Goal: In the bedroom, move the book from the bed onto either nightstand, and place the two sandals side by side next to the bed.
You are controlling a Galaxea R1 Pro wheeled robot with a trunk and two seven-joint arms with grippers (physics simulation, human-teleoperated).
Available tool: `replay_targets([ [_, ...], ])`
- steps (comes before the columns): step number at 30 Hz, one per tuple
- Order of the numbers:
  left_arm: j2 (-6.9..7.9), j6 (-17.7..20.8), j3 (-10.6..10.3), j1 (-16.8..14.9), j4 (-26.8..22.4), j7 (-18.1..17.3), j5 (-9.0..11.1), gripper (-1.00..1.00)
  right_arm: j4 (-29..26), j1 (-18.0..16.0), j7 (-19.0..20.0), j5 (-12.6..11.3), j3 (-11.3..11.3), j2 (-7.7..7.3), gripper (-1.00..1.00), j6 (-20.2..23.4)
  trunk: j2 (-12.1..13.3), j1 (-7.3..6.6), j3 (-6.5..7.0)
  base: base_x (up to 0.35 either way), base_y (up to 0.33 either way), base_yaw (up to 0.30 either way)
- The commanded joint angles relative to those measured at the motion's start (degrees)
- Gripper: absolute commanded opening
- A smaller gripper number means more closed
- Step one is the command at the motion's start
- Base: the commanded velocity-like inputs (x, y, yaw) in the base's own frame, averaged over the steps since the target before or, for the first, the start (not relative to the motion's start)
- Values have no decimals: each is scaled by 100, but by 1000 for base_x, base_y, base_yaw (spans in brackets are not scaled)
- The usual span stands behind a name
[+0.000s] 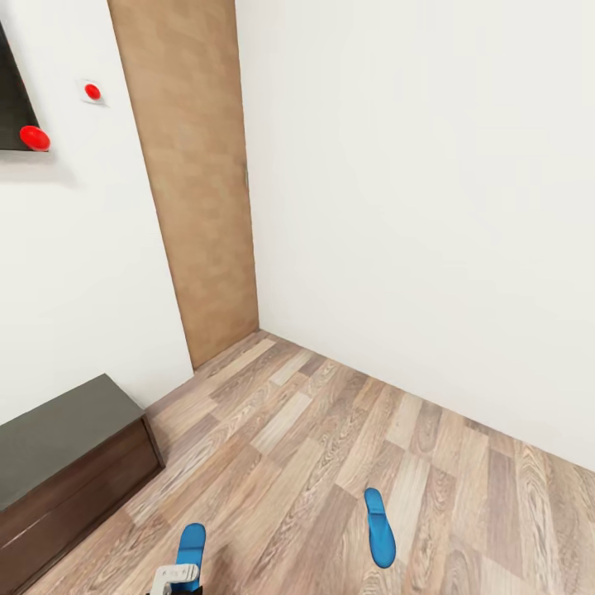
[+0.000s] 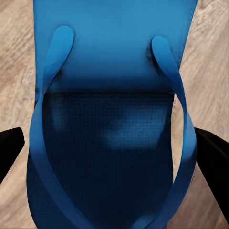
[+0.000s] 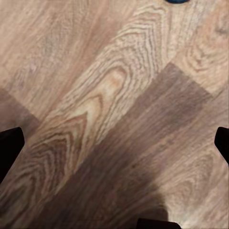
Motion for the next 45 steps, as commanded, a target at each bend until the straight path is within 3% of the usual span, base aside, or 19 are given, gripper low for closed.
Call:
replay_targets([
  [1, 1, -1, 9, -4, 8, -38, 57, -100, 6, -4, -1, -3, 39, 0, 100, -19, -2, 1, -5, 267, 0, 28],
  [14, 1, -1, 5, -4, 8, -38, 57, -100, 6, -4, -1, 6, 39, 0, 100, -19, -2, 1, -5, 312, 0, 4],
  [22, -9, -1, 9, -4, -8, -38, 57, -100, 7, -4, -1, 4, 39, 11, 100, -17, -2, 1, -5, 44, 0, 0],
  [29, -153, 52, 1, -6, -843, 35, 49, -100, -191, -20, -17, -9, 50, 35, 100, 120, -2, 1, -5, 0, 0, 0],
  [32, -256, 54, -2, -8, -1133, 158, 42, -100, -791, -32, -20, -1, 54, 41, 100, 437, -2, 1, -5, 0, 0, 0],
  [35, -324, 52, -4, -5, -1439, 420, 50, -100, -1842, -37, -25, -5, 56, 40, 100, 1214, -2, 1, -5, 0, 0, 0],
  [39, -345, 45, -10, -4, -1549, 565, 55, -100, -2687, -69, -78, -10, 49, 40, 100, 1921, -2, 1, -5, 0, 0, 0],
  [41, -348, 40, -11, -4, -1561, 584, 56, -100, -2824, -247, -167, -14, 48, 37, 100, 2039, -2, 1, -5, 0, 0, 0],
  [44, -355, 23, -13, -4, -1563, 598, 63, -100, -2777, -929, -397, -24, 42, 15, 100, 2148, -2, 1, -5, 0, 0, 0],
  [45, -356, 22, -13, -4, -1562, 598, 63, -100, -2737, -1007, -425, -25, 41, 10, 100, 2161, -2, 1, -5, 0, 0, 0],
])
